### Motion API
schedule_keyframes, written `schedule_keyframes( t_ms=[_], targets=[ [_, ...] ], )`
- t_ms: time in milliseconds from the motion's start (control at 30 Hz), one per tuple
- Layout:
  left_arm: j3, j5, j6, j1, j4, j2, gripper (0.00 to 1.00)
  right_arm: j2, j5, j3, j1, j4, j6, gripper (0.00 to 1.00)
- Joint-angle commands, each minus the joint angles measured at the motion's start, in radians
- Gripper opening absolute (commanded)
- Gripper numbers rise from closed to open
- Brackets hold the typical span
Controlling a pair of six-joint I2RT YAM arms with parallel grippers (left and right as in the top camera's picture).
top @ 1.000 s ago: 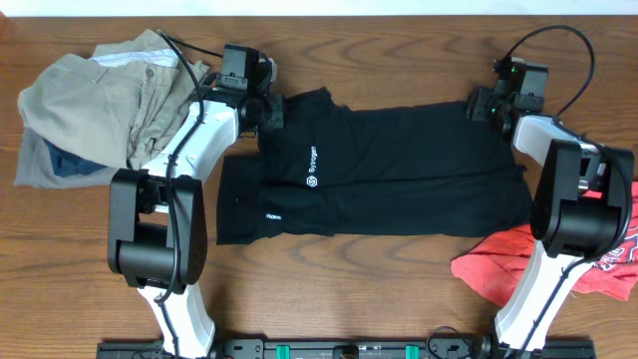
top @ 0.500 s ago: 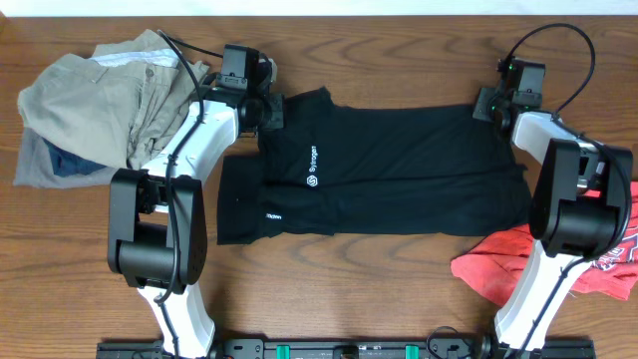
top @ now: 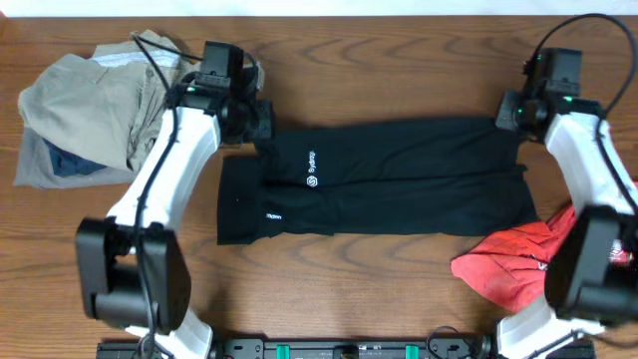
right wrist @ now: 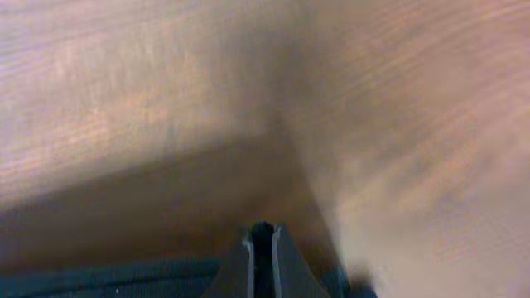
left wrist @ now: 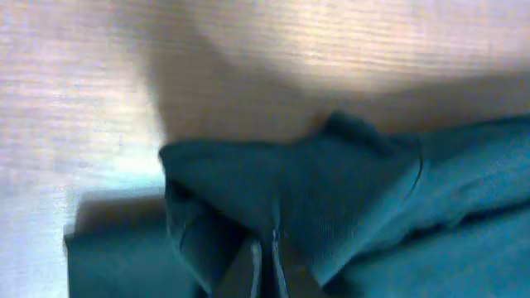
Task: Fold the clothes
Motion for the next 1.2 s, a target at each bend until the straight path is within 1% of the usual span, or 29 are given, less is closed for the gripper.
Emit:
schedule_keyframes(
  t_ms=[0,100,200,367,500,667,700,767,833,900,967,1033,1100,1167],
  targets=[
    [0.002,0.002,0.003,0.01,-0.087,-0.021,0.06,-0.045,0.084,-0.003,-0.008,-0.116,-0.019,0.01],
    [0.001,0.001,0.003,0.01,-0.181,-0.021,0.06,-0.048,0.144,-0.003,-0.01,-0.243,-0.019,0.01],
    [-0.009,0.002,0.002,0.009,-0.241,-0.02,0.06,-0.036,0.163,-0.012,-0.012,-0.319,-0.027,0.01],
    [-0.044,0.002,0.002,0.008,-0.304,-0.02,0.06,-0.026,0.19,-0.036,-0.017,-0.323,-0.03,0.01],
    [-0.092,0.002,0.002,0.008,-0.312,-0.02,0.06,-0.021,0.195,-0.057,-0.021,-0.312,-0.03,0.02],
    [-0.132,0.061,-0.001,0.005,-0.308,-0.02,0.06,-0.019,0.193,-0.105,-0.021,-0.263,-0.038,0.07],
    [-0.141,0.076,-0.001,0.003,-0.308,-0.02,0.06,-0.019,0.194,-0.113,-0.021,-0.26,-0.037,0.09],
    [-0.158,0.08,-0.001,-0.002,-0.318,-0.02,0.06,-0.019,0.195,-0.124,-0.021,-0.261,-0.038,0.17],
    [-0.172,0.068,-0.001,-0.006,-0.342,-0.02,0.08,-0.019,0.198,-0.134,-0.022,-0.268,-0.046,0.19],
    [-0.176,0.069,-0.001,-0.005,-0.37,-0.02,0.17,-0.019,0.221,-0.142,-0.022,-0.273,-0.048,0.22],
    [-0.176,0.069,-0.001,-0.006,-0.396,-0.02,0.36,-0.019,0.229,-0.147,-0.022,-0.274,-0.048,0.26],
    [-0.176,0.069,-0.001,-0.005,-0.412,-0.02,0.39,-0.019,0.228,-0.148,-0.023,-0.272,-0.048,0.31],
    [-0.172,0.069,0.0,-0.004,-0.417,-0.021,0.45,-0.019,0.227,-0.148,-0.023,-0.272,-0.048,0.35],
    [-0.151,0.069,0.003,-0.002,-0.417,-0.021,0.45,-0.019,0.225,-0.148,-0.023,-0.275,-0.048,0.41]
  ],
)
